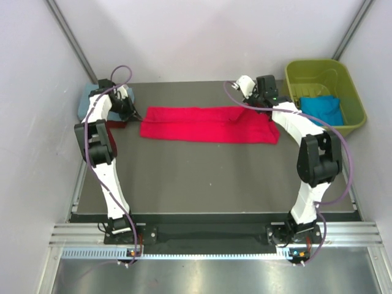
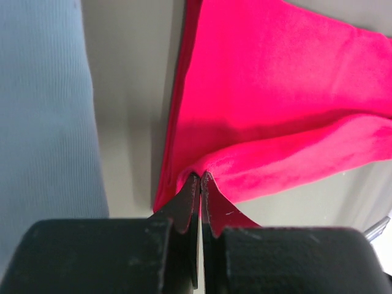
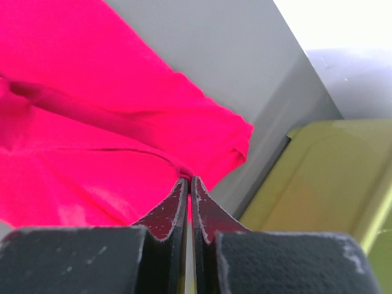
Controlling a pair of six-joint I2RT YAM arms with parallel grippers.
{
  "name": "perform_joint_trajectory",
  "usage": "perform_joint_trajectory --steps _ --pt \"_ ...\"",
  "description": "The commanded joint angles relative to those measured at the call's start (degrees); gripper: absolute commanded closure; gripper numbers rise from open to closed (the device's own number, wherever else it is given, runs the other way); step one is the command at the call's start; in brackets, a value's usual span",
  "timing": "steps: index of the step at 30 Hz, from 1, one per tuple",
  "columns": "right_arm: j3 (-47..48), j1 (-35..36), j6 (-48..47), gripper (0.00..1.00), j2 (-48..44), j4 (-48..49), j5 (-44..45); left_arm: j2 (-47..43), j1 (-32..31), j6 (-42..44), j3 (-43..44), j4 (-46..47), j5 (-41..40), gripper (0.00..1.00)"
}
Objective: Fold and stack the t-shirts
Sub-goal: Fold the tshirt
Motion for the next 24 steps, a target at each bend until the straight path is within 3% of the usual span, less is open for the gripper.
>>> perform_joint_trajectory --steps 1,24 --pt "4.7 -0.6 0.3 1.0 2.4 3.0 1.3 0.9 -0.1 0.6 3.3 2.2 -0.7 1.0" --pt "8.2 -1.5 -0.5 1.0 9.8 6.9 6.1 5.1 -1.5 -0.3 8.2 5.4 -2.7 1.0"
